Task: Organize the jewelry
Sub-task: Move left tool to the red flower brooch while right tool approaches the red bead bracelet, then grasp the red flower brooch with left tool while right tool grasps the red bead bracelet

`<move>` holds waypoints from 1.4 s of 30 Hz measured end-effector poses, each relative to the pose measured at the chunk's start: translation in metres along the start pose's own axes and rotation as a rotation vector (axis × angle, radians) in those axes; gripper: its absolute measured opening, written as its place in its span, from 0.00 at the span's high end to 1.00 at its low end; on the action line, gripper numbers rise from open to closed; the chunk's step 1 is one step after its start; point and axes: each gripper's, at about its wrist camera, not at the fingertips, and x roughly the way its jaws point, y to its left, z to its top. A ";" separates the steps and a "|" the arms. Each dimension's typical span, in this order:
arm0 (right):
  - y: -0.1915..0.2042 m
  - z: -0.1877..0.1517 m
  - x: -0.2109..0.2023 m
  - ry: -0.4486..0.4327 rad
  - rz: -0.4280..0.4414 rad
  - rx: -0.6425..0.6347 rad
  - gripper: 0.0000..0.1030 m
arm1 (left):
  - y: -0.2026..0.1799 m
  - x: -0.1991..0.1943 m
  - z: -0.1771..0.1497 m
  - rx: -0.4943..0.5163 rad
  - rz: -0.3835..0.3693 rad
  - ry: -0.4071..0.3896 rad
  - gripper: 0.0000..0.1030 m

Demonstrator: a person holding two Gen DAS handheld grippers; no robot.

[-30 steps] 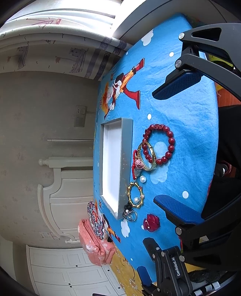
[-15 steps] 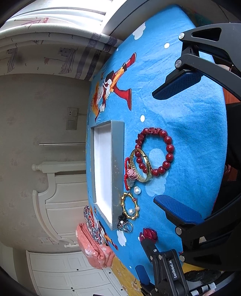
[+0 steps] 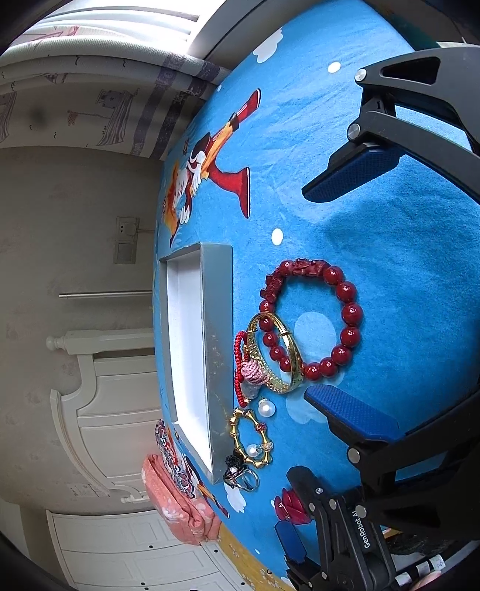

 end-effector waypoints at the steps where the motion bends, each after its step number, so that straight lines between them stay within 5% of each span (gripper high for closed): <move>1: 0.001 0.001 -0.003 -0.011 0.002 -0.003 0.11 | 0.001 0.000 0.000 -0.002 -0.001 0.004 0.05; 14: 0.014 0.003 0.007 0.006 0.000 -0.052 0.16 | 0.002 -0.006 -0.004 -0.001 -0.012 -0.008 0.10; 16: 0.013 0.001 0.014 0.029 -0.006 -0.057 0.16 | 0.001 -0.007 -0.004 0.008 -0.028 -0.012 0.16; 17: 0.012 -0.001 0.017 0.041 0.000 -0.056 0.17 | -0.002 -0.009 -0.004 0.023 -0.047 -0.016 0.27; 21: 0.013 -0.003 0.017 0.036 0.032 -0.053 0.28 | -0.013 -0.015 -0.005 0.077 -0.099 -0.029 0.58; 29: 0.015 -0.012 0.000 0.028 0.059 -0.094 0.64 | -0.014 -0.017 -0.006 0.073 -0.097 -0.030 0.58; 33: 0.011 -0.015 -0.009 0.042 0.063 -0.100 0.62 | -0.012 -0.018 -0.006 0.066 -0.088 -0.027 0.58; 34: 0.010 -0.015 -0.010 0.043 0.069 -0.100 0.59 | -0.012 -0.017 -0.006 0.063 -0.086 -0.026 0.58; 35: 0.009 -0.015 -0.011 0.040 0.077 -0.095 0.45 | -0.011 -0.017 -0.006 0.060 -0.084 -0.025 0.58; 42: -0.001 -0.014 -0.013 0.044 0.115 -0.041 0.43 | -0.013 -0.019 -0.006 0.075 -0.075 -0.030 0.58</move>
